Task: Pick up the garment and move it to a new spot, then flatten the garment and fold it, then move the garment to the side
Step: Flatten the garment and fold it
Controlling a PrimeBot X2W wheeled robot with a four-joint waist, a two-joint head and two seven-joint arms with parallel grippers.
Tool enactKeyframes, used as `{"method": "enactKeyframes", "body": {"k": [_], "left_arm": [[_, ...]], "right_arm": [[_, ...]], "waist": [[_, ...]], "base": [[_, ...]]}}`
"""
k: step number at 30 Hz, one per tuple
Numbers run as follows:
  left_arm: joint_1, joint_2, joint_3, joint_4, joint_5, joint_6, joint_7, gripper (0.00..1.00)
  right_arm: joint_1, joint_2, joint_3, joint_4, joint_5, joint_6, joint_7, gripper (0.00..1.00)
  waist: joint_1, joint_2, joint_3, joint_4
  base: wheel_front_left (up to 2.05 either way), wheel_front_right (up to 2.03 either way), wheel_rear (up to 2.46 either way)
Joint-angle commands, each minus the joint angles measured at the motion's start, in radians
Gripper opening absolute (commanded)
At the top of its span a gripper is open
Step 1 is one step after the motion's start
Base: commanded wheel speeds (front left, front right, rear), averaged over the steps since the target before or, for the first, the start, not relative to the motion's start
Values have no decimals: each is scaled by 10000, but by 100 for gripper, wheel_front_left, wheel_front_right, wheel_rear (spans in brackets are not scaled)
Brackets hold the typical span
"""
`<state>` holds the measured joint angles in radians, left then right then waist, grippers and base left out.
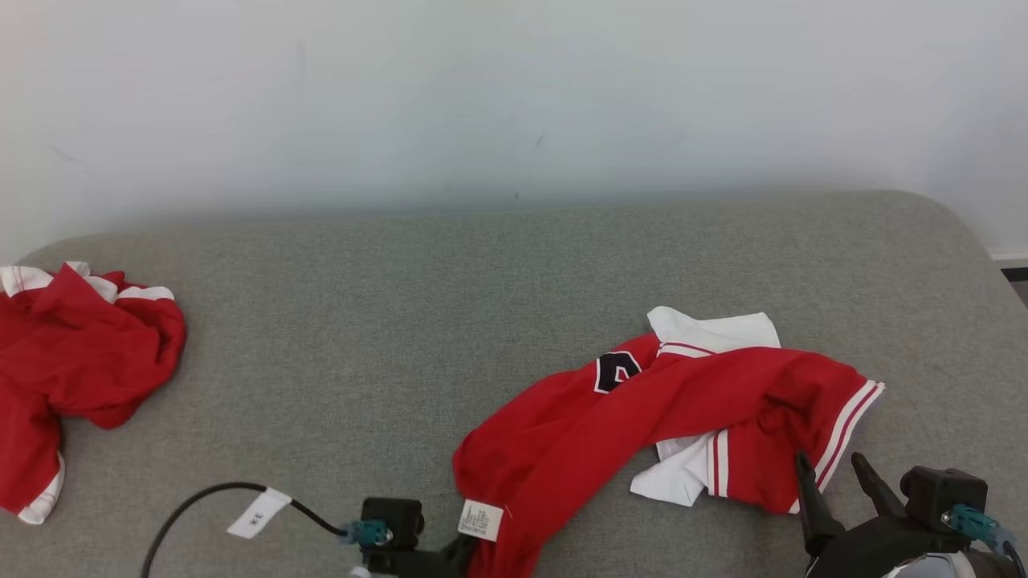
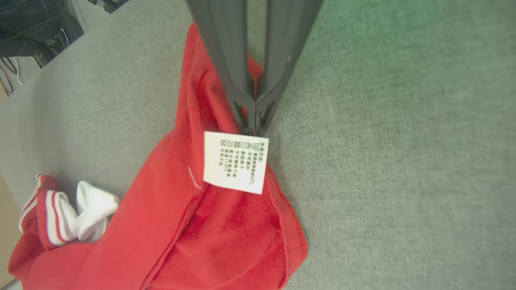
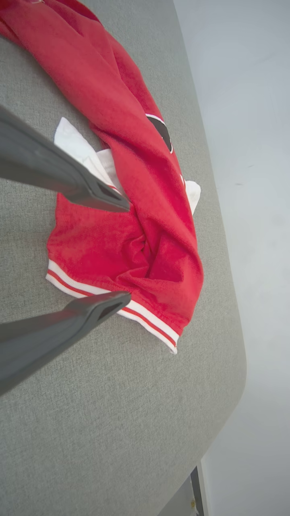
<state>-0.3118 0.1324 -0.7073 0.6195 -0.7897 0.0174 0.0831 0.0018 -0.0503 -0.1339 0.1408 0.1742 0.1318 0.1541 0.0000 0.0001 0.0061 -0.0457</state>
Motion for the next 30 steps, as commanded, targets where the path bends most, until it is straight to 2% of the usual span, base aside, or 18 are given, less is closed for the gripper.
{"method": "enactKeyframes", "body": {"k": [1,8,22,28,30], "left_arm": [[-264,-39,52,160,96,-55,-237,0],[-1291,285,718,851,292,240,-1492,0],[-3312,1277,1517,2293,292,337,-2092,0],[-3836,1366,1492,2931,336,215,-2081,2],[-3900,1258,1539,3193,199,130,-2193,100]], "right_arm": [[-49,-3,31,-32,-47,-22,17,100],[8,-2,-3,-170,-99,-22,115,100],[-250,-3,172,-496,-215,-22,103,100],[-373,0,192,-509,-273,-22,139,100],[-407,-3,229,-495,-248,-22,147,100]], "waist": [[0,-1,-13,-49],[0,-1,-44,-203],[0,-1,417,-477],[0,-1,661,-545],[0,-1,726,-559]], "base": [[0,0,0],[0,0,0],[0,0,0],[0,0,0],[0,0,0]]}}
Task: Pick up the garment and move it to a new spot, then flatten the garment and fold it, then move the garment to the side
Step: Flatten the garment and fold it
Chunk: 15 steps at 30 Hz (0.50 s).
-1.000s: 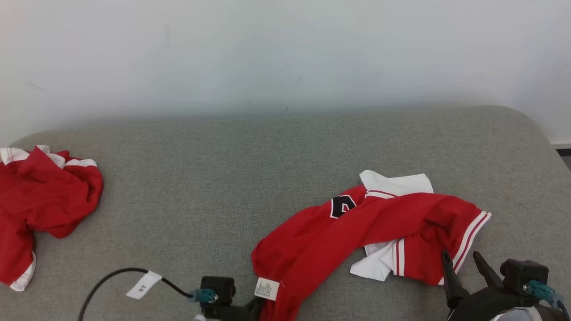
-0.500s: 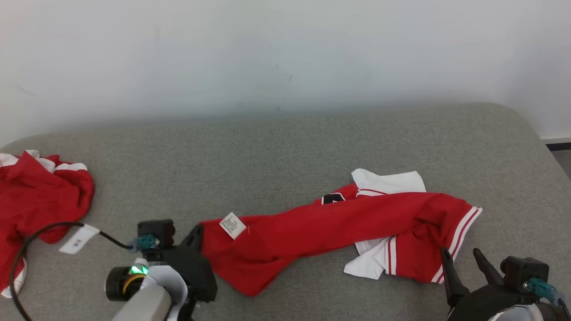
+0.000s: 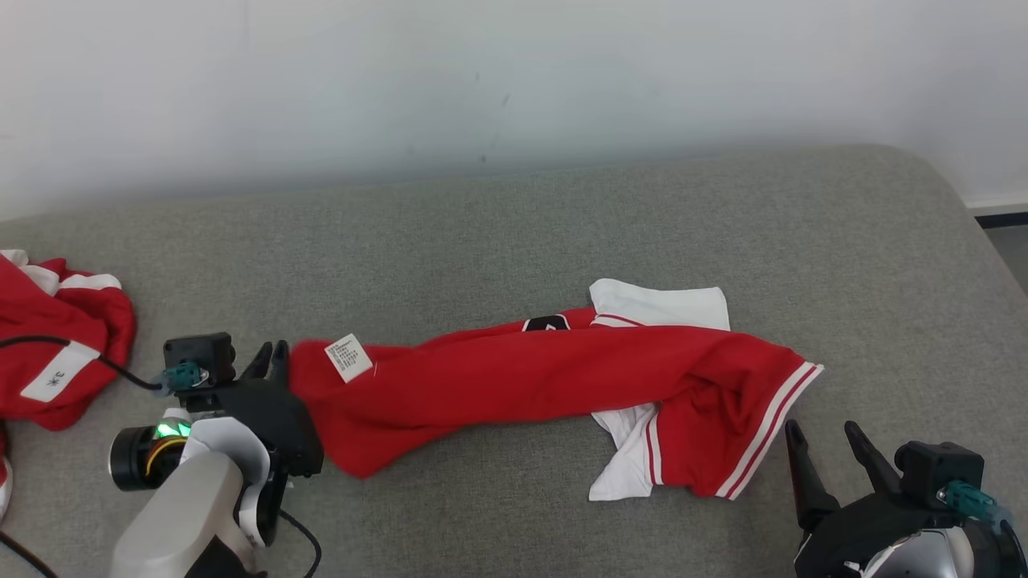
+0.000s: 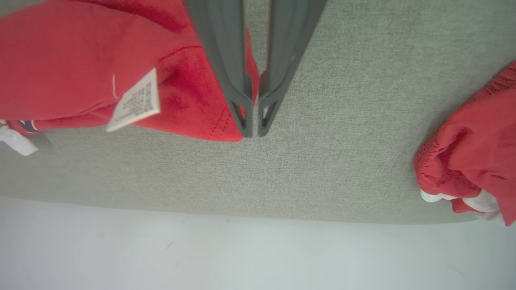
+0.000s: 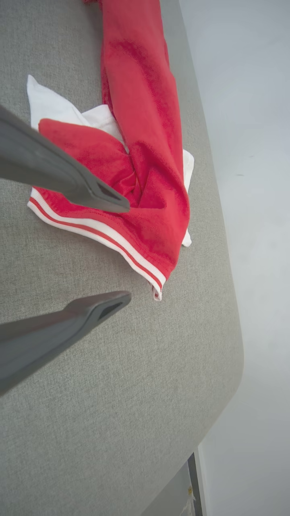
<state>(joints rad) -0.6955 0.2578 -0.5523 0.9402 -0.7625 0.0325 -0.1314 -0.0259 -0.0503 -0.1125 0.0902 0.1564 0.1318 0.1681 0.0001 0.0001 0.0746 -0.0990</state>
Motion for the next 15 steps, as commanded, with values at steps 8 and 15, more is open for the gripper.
{"method": "enactKeyframes", "body": {"k": [8,15], "left_arm": [[250,-231,350,1051,-571,-106,-358,100],[419,-548,136,1525,-737,-675,244,100]], "right_arm": [[-124,-3,-7,6,-29,-22,48,100],[-33,-1,-78,-78,-23,-22,58,100]], "waist": [[-1,-1,23,57],[-1,-1,22,206]], "base": [[0,0,0],[0,0,0]]}}
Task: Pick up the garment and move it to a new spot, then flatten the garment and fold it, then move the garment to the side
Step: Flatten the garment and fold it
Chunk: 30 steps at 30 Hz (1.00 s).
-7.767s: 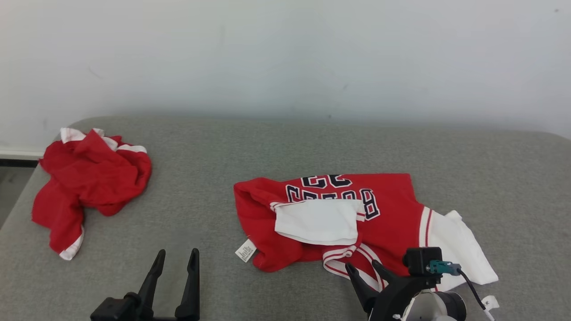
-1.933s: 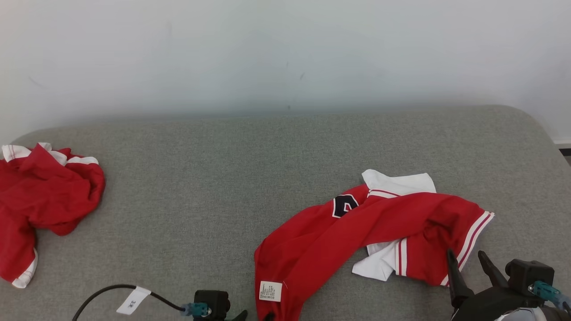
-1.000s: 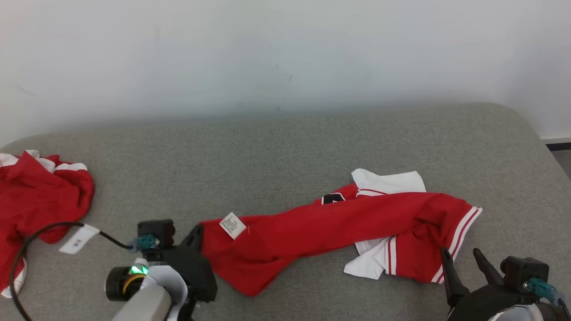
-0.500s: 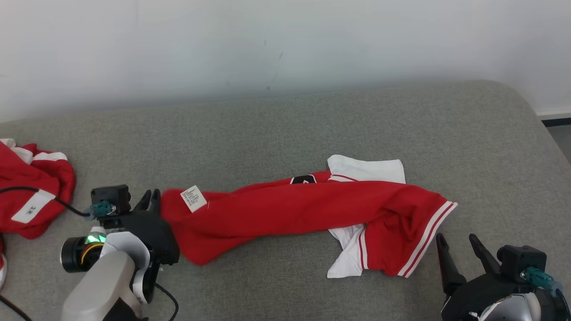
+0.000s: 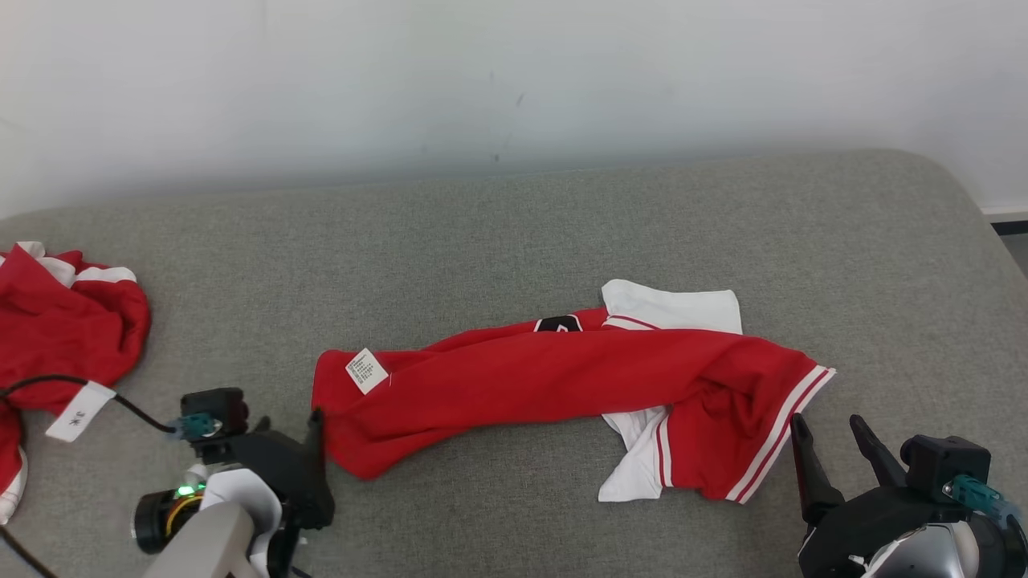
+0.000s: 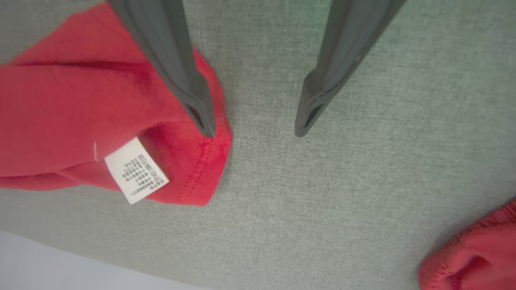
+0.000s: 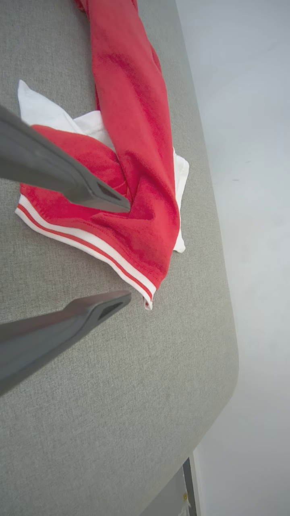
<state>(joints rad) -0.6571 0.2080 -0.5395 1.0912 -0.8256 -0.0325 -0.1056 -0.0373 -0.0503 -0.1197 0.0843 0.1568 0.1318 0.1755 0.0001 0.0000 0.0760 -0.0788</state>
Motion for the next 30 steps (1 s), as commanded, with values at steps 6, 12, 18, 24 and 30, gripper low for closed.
{"method": "enactKeyframes", "body": {"k": [6,12,18,24,30], "left_arm": [[-206,-274,-191,373,5,30,273,100],[-454,-305,-94,706,-55,476,91,100],[-586,-325,-286,1004,80,395,454,100],[-672,-396,-485,1143,137,114,500,11],[-730,-572,-574,1224,109,-32,338,0]], "right_arm": [[-89,-3,163,-71,-47,-22,49,100],[-78,-1,181,-163,-84,-22,62,100],[-52,-1,180,-220,-56,-22,52,100],[-165,-3,223,-181,-33,-22,37,100],[-252,-1,151,-247,-177,-22,243,100]], "waist": [[-1,0,102,-131],[-1,0,234,-328],[-1,0,359,-406],[-1,0,466,-424],[-1,0,422,-342]], "base": [[0,0,0],[0,0,0],[0,0,0],[0,0,0],[0,0,0]]}}
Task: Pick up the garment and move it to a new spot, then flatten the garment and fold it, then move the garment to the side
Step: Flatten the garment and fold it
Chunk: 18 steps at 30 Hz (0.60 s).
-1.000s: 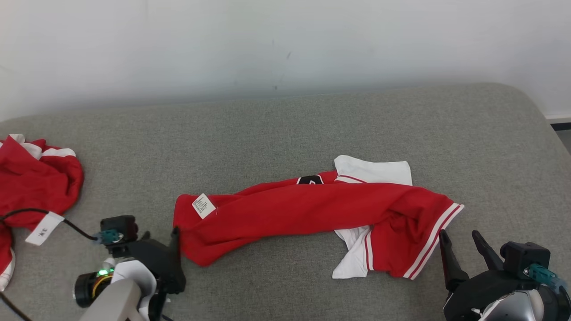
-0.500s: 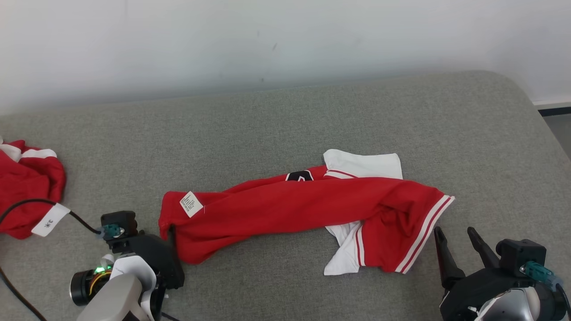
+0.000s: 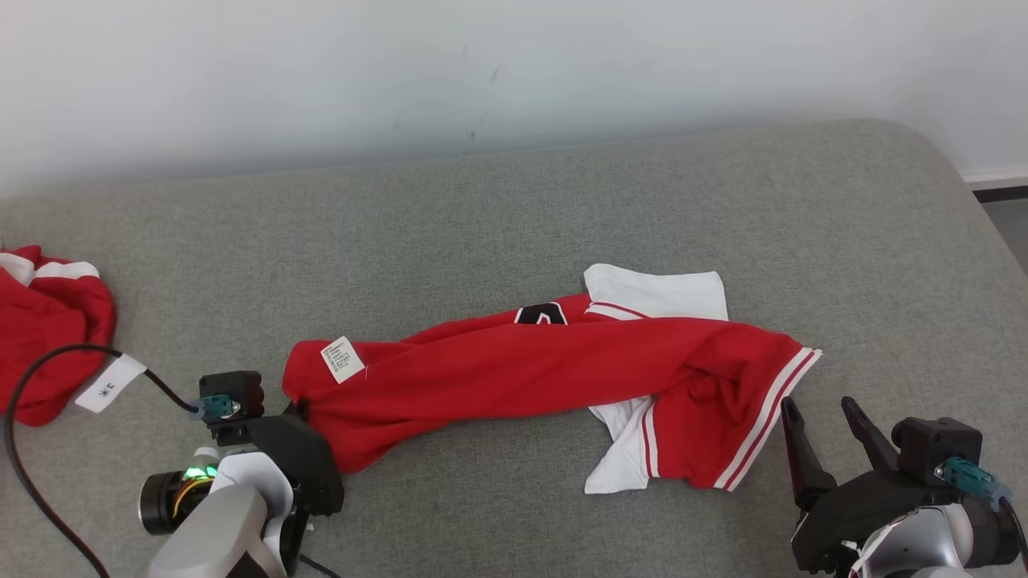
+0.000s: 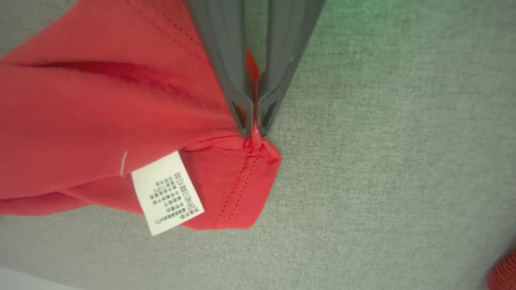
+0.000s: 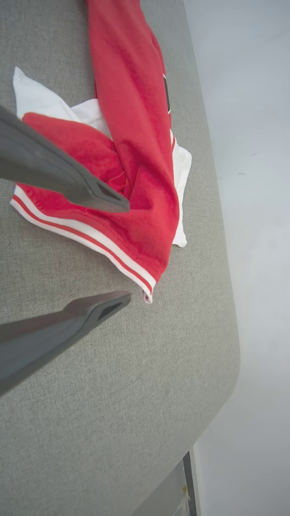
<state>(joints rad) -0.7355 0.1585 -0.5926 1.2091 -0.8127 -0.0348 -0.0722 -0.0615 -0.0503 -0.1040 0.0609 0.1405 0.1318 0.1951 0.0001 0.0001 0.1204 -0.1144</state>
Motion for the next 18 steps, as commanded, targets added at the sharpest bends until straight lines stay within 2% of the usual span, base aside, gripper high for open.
{"method": "enactKeyframes", "body": {"k": [1,5,9,12,18], "left_arm": [[47,-98,-49,64,-21,-40,-16,0],[38,-131,-79,106,7,-71,-263,0],[118,-202,-110,134,5,-52,-467,0],[88,-349,-146,104,-15,-95,-560,0],[-362,-612,-356,-95,119,-170,-571,0]], "right_arm": [[-37,-1,-11,-17,-31,-22,59,100],[-348,-1,96,-147,93,-22,284,100],[-1497,-187,371,-337,-252,-22,976,100],[-2776,-629,572,264,-102,-22,2108,100],[-4928,-1317,844,2429,-59,-22,3139,100]], "waist": [[-1,-1,-45,23],[-1,-1,-104,31],[-1,-1,-72,-22],[-1,-1,80,18],[-1,-1,625,545]], "base": [[0,0,0],[0,0,0],[0,0,0],[0,0,0],[0,0,0]]}}
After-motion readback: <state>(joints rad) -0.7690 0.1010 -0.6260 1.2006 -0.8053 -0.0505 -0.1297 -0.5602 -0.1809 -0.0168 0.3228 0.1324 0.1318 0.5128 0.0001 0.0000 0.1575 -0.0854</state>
